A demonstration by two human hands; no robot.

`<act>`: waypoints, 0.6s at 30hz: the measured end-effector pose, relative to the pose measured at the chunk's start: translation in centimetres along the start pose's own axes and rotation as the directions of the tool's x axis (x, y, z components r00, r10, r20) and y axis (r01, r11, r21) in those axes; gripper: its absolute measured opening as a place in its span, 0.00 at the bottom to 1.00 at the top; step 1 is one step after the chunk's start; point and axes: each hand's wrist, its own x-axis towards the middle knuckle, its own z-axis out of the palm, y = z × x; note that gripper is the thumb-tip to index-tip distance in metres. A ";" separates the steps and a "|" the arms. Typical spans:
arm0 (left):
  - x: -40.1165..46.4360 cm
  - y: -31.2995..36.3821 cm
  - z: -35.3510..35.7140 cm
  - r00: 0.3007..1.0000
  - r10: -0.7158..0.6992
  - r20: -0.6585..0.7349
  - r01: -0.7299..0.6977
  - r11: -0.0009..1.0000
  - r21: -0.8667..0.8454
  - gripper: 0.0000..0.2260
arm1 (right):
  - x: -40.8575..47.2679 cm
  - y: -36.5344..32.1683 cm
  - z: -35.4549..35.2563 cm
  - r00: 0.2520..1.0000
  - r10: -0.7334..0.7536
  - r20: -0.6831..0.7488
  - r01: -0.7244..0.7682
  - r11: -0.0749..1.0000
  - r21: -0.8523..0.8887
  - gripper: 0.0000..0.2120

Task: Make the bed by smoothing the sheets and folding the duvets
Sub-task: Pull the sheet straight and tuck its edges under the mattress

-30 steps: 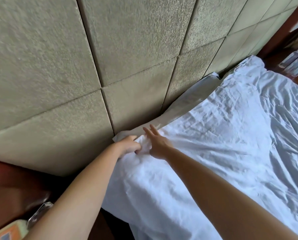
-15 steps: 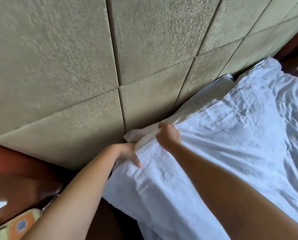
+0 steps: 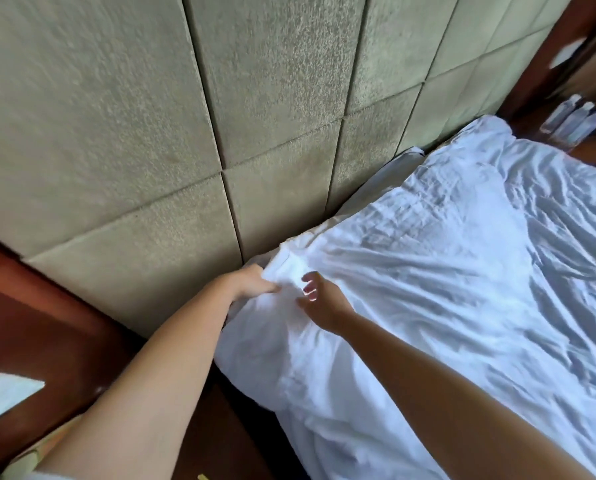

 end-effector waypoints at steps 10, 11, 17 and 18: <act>-11.7 8.5 5.1 0.957 0.239 -0.165 -0.286 0.876 -0.388 0.20 | -13.4 -0.6 -2.0 0.989 0.066 -0.132 -0.070 0.997 -0.021 0.42; -12.5 9.1 5.4 0.948 0.273 -0.166 -0.318 0.848 -0.424 0.18 | -13.9 -0.8 -2.7 0.970 0.063 -0.234 -0.058 0.998 0.030 0.30; -15.5 8.7 6.0 0.898 0.429 -0.097 -0.440 0.874 -0.204 0.27 | -15.7 -0.7 -6.2 0.888 0.137 -0.440 -0.032 0.971 0.237 0.09; -15.4 8.0 6.0 0.897 0.437 -0.065 -0.441 0.895 -0.072 0.33 | -15.9 -0.6 -6.4 0.885 0.142 -0.444 -0.024 0.965 0.260 0.08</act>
